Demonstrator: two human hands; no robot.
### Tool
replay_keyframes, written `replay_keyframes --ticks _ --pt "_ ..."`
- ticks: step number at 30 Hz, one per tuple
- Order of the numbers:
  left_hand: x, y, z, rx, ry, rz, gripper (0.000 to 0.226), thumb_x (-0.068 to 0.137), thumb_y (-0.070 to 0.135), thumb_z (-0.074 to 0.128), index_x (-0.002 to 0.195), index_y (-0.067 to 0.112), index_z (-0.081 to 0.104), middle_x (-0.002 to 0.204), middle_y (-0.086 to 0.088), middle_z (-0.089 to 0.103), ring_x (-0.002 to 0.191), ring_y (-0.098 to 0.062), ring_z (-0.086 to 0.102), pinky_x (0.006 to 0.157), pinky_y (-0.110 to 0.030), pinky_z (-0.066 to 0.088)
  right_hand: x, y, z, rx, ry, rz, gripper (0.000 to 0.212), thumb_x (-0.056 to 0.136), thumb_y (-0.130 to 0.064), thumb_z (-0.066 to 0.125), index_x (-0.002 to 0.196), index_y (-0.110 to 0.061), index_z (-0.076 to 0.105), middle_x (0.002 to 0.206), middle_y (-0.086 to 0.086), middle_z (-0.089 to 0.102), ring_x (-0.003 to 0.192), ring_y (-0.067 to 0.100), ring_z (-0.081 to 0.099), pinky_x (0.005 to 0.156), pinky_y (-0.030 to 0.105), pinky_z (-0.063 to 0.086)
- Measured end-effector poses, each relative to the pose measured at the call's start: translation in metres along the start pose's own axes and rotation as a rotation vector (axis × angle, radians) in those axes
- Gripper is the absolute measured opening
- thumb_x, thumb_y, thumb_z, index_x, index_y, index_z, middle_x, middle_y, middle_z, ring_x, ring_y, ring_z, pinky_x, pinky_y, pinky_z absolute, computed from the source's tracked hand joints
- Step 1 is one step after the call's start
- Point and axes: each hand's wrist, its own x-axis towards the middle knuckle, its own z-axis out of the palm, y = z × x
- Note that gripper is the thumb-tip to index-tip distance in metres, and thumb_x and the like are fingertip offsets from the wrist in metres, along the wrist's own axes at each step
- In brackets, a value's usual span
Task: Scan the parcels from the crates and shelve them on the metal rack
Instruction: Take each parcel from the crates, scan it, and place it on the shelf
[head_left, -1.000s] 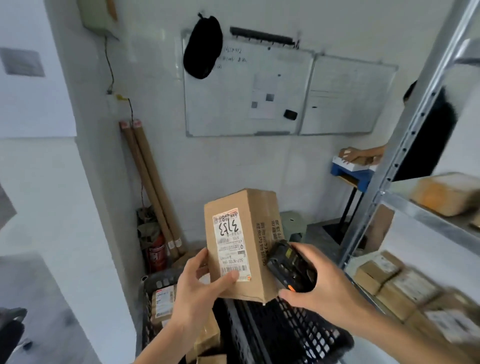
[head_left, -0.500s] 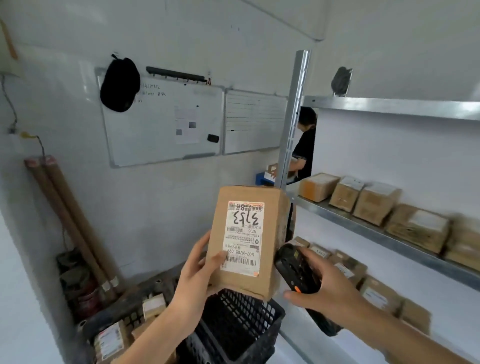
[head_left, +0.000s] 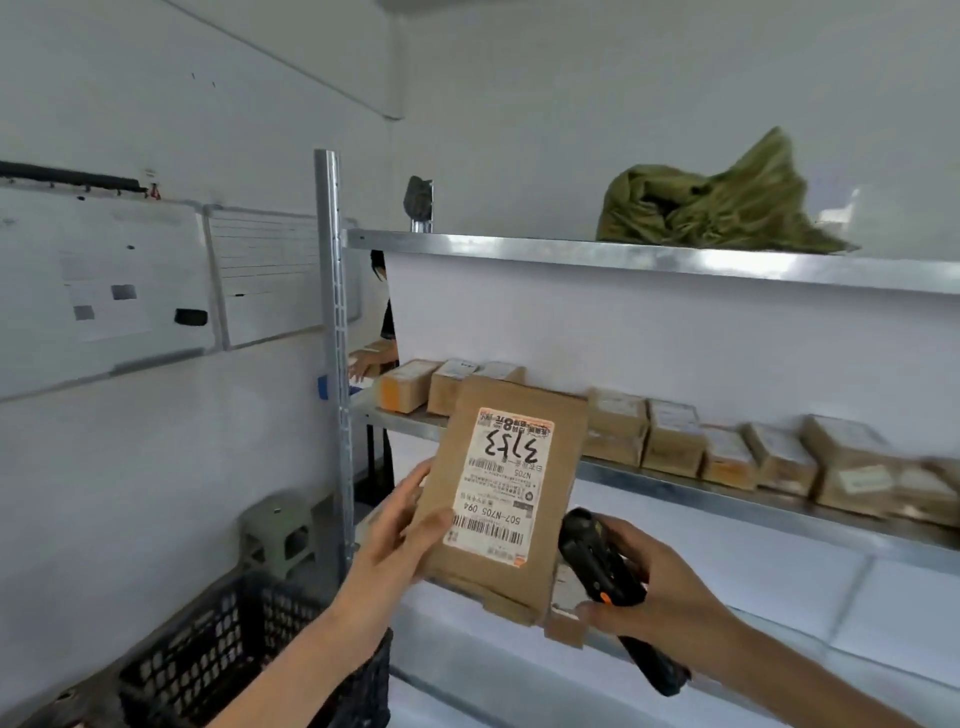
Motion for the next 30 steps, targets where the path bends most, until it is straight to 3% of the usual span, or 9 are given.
replay_keyframes --ticks 4,6,8,11,15,18,23,26,30 --pt "0.011 0.001 0.063 0.004 -0.054 0.007 0.047 0.083 0.039 0.069 0.124 0.058 0.053 0.111 0.024 0.073 0.102 -0.002 0.070 0.075 -0.022 0.059 -0.030 0.018 -0.046 0.019 0.139 0.038 0.069 0.075 -0.007 0.089 0.128 -0.040 0.059 0.102 -0.022 0.073 0.091 0.002 0.069 0.075 0.011 0.048" --pt "0.015 0.000 0.092 0.012 -0.049 -0.012 0.049 0.079 0.056 0.075 0.122 0.065 0.054 0.113 0.026 0.071 0.105 -0.004 0.070 0.086 -0.027 0.058 -0.044 0.026 -0.065 0.030 0.196 0.042 0.069 0.075 -0.009 0.090 0.127 -0.040 0.059 0.102 -0.022 0.072 0.092 0.001 0.069 0.076 0.011 0.049" --pt "0.020 -0.003 0.117 0.040 -0.041 -0.022 0.051 0.072 0.070 0.076 0.118 0.071 0.054 0.110 0.031 0.070 0.115 -0.008 0.064 0.103 -0.041 0.050 -0.058 0.032 -0.083 0.026 0.237 0.041 0.069 0.074 -0.011 0.092 0.127 -0.040 0.059 0.104 -0.022 0.072 0.095 0.001 0.068 0.078 0.010 0.048" --pt "0.024 0.001 0.154 0.041 -0.076 -0.036 0.034 0.074 0.066 0.074 0.102 0.075 0.056 0.099 0.028 0.073 0.114 -0.010 0.064 0.103 -0.042 0.047 -0.078 0.042 -0.110 0.023 0.277 0.050 0.072 0.072 -0.015 0.093 0.129 -0.040 0.057 0.109 -0.023 0.071 0.101 0.001 0.068 0.080 0.010 0.048" --pt "0.028 0.009 0.198 0.053 -0.134 -0.003 0.048 0.074 0.058 0.069 0.120 0.059 0.057 0.103 0.016 0.077 0.107 -0.011 0.070 0.090 -0.035 0.051 -0.100 0.051 -0.145 -0.007 0.317 0.054 0.077 0.072 -0.017 0.093 0.132 -0.043 0.053 0.113 -0.027 0.070 0.104 -0.001 0.067 0.082 0.011 0.049" --pt "0.029 0.013 0.229 0.042 -0.181 -0.002 0.047 0.075 0.052 0.071 0.119 0.057 0.057 0.100 0.015 0.078 0.098 -0.006 0.072 0.086 -0.032 0.052 -0.113 0.059 -0.171 -0.034 0.337 0.060 0.079 0.072 -0.018 0.093 0.135 -0.042 0.052 0.111 -0.026 0.070 0.102 0.001 0.068 0.082 0.014 0.051" --pt "0.036 0.013 0.268 0.017 -0.265 -0.048 0.055 0.060 0.048 0.085 0.107 0.064 0.063 0.107 0.011 0.077 0.100 -0.009 0.072 0.101 -0.044 0.050 -0.133 0.068 -0.211 -0.089 0.361 0.051 0.080 0.073 -0.021 0.093 0.131 -0.054 0.047 0.109 -0.031 0.068 0.101 -0.001 0.068 0.080 0.014 0.053" --pt "0.035 0.014 0.289 -0.004 -0.290 -0.026 0.066 0.060 0.046 0.091 0.119 0.050 0.061 0.107 0.004 0.078 0.098 -0.013 0.074 0.098 -0.042 0.052 -0.144 0.075 -0.231 -0.123 0.383 0.047 0.081 0.074 -0.026 0.092 0.132 -0.056 0.045 0.107 -0.034 0.067 0.100 -0.003 0.067 0.078 0.010 0.051" --pt "0.036 0.019 0.310 -0.008 -0.330 0.022 0.070 0.051 0.055 0.093 0.116 0.047 0.066 0.110 -0.001 0.077 0.103 -0.018 0.073 0.095 -0.040 0.053 -0.158 0.083 -0.257 -0.197 0.413 0.030 0.082 0.073 -0.029 0.092 0.132 -0.059 0.043 0.108 -0.040 0.062 0.101 -0.008 0.064 0.078 0.006 0.047"
